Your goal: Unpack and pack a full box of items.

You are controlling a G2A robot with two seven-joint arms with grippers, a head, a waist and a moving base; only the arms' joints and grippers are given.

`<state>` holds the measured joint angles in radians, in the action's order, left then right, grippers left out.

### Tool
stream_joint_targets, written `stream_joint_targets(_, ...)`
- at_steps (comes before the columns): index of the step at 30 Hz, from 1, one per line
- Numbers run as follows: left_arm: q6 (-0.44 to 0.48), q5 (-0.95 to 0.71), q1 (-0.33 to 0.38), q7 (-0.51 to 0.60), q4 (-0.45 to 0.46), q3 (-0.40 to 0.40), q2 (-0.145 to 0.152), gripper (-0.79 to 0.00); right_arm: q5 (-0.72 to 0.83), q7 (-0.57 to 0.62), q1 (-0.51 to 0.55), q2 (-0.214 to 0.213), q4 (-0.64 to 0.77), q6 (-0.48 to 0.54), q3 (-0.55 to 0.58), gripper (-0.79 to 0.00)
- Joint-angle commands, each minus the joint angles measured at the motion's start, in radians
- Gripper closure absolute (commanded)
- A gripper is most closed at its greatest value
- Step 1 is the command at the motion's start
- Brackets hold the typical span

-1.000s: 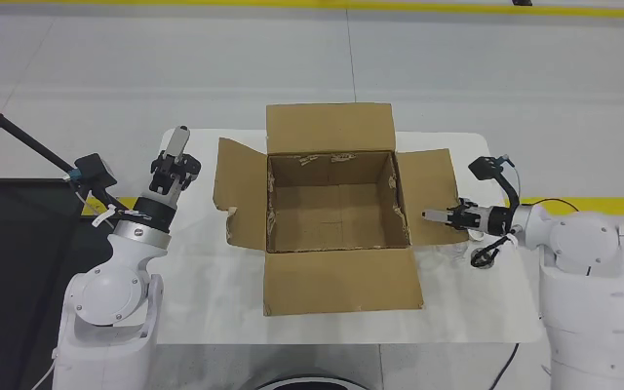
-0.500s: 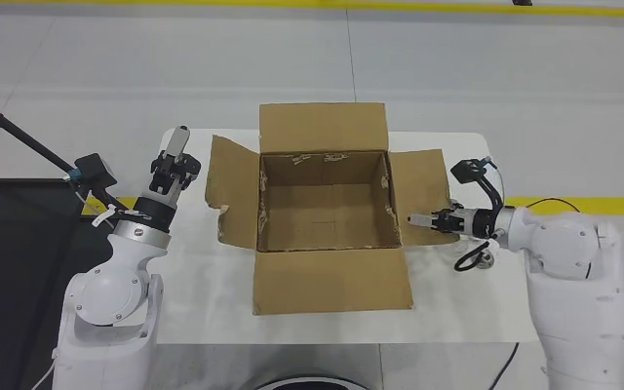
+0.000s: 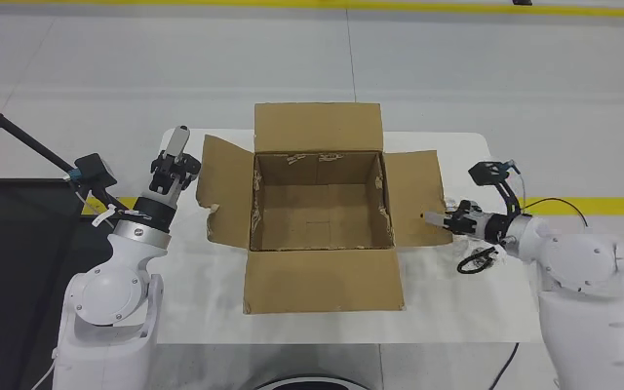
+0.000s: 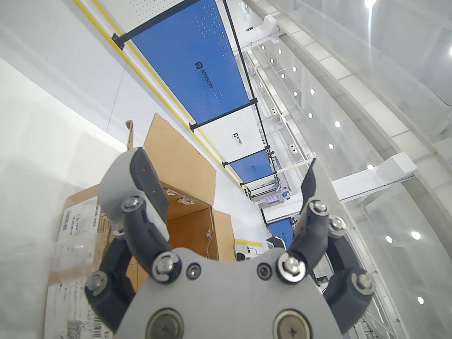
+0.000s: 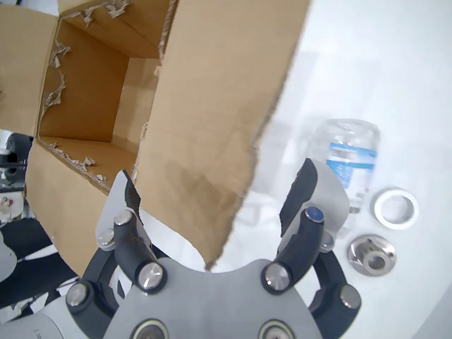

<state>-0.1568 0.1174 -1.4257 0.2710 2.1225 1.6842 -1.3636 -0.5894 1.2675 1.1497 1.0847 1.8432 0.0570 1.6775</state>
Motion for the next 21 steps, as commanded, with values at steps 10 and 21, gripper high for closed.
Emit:
stream_joint_targets(10,0.000,0.000,0.000,0.000,0.000,0.000,0.000,-0.785,-0.203,0.059,0.106,-0.031,0.039,-0.105,0.138,-0.785)
stream_joint_targets(21,0.000,0.000,0.000,0.000,0.000,0.000,0.000,-0.785,-0.221,0.073,0.101,-0.035,0.027,-0.099,0.134,-0.785)
